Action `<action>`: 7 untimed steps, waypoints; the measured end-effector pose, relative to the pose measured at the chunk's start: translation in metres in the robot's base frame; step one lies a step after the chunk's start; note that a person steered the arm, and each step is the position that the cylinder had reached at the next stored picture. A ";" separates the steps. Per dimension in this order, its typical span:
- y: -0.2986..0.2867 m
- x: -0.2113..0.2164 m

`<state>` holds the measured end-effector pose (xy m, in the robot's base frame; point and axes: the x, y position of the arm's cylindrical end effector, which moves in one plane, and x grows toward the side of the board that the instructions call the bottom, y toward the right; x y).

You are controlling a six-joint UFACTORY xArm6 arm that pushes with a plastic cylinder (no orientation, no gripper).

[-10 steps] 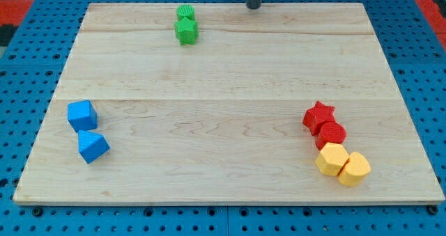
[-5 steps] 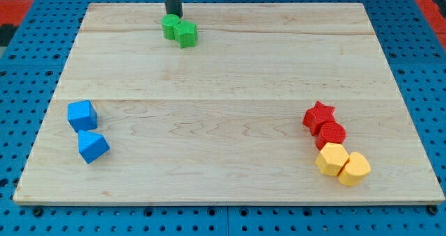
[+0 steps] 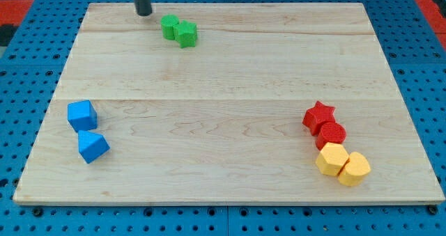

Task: Separate the green blocks

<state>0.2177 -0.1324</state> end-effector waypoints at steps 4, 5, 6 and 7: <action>0.074 0.079; 0.036 0.089; 0.034 0.100; 0.116 0.119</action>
<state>0.3371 -0.0160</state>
